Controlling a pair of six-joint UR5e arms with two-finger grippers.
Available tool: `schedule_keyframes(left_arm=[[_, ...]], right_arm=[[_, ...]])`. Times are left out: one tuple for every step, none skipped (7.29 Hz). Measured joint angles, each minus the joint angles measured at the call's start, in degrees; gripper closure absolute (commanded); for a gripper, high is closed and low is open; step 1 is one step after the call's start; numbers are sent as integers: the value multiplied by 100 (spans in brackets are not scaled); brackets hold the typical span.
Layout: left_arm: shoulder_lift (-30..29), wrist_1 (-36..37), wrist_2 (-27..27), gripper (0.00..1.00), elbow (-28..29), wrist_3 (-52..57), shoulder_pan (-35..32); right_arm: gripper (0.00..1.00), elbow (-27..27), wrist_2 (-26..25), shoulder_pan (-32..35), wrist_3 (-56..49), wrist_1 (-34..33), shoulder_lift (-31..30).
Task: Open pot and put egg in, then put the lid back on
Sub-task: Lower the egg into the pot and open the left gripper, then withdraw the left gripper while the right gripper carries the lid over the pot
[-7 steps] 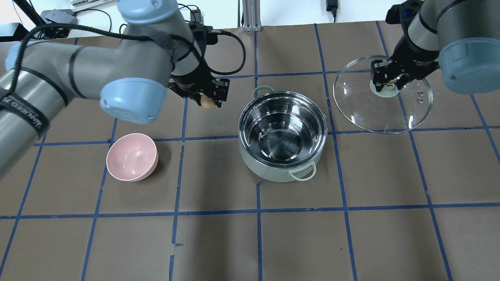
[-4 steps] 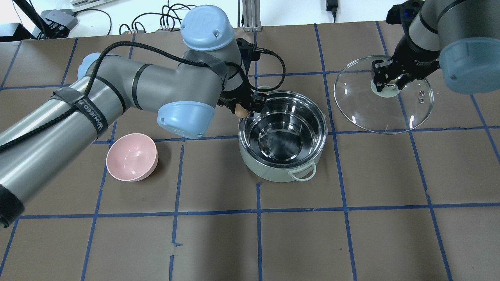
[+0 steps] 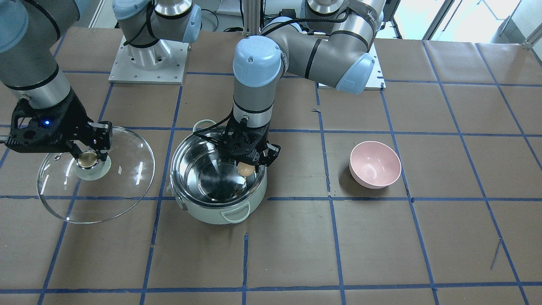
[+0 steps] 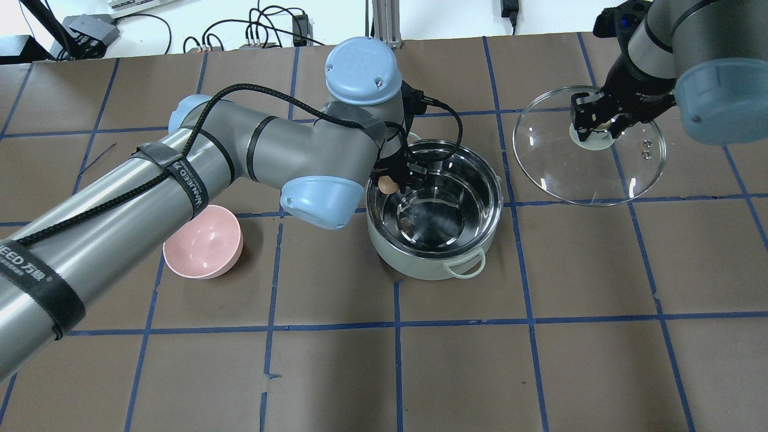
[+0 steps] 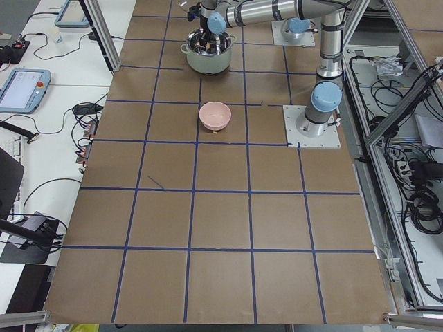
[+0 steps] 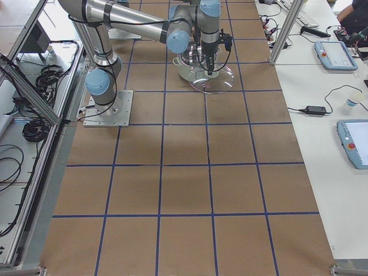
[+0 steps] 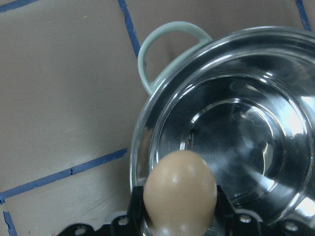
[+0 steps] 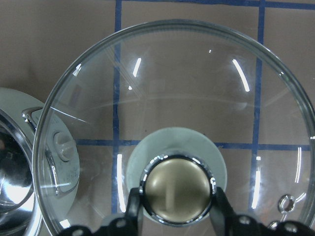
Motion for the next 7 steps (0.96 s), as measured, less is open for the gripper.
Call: schedule_keyframes(left_arm=[[-13,18,12,18,-14,-3,-33],[0,31,6,16,-17,-12,-50],[8,39,-7,14,-18,-23,-55],[19,43,-12,13,-21,-36,-58],[70,49,-7,7,-12,-26,-58],[178,38,9,3,25,8,-29],[381,-72,31,1,43,33,111]], right_arm=[[74,1,-3,0,0,0,0],[73,1,-5,0,0,0,0],[73,1,-6,0,0,0,0],[73,2,-6,1,0,0,0],[73,1,-6,5,0,0,0],[73,0,-5,14,6,-2,-2],[73,-8,-1,40,39,-4,-23]])
